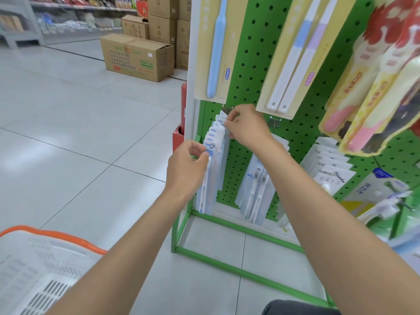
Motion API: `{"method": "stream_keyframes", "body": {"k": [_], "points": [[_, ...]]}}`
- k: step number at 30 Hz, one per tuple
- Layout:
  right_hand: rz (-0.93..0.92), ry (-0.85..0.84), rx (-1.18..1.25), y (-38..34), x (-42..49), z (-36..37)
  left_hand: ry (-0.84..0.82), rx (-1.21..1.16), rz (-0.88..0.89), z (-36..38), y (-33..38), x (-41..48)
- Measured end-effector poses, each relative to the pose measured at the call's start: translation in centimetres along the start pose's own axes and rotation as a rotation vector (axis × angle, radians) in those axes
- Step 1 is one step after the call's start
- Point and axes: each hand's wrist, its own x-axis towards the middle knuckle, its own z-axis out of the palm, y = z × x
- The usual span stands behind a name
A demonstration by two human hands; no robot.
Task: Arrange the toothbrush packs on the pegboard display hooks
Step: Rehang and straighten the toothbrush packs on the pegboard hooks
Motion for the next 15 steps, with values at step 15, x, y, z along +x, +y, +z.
{"method": "stream_keyframes", "body": {"k": [15], "points": [[0.013,-0.062,-0.057,0.4,0.6,-1.0,0.0,0.007,-0.004,0.0,-0.1,0.2]]}}
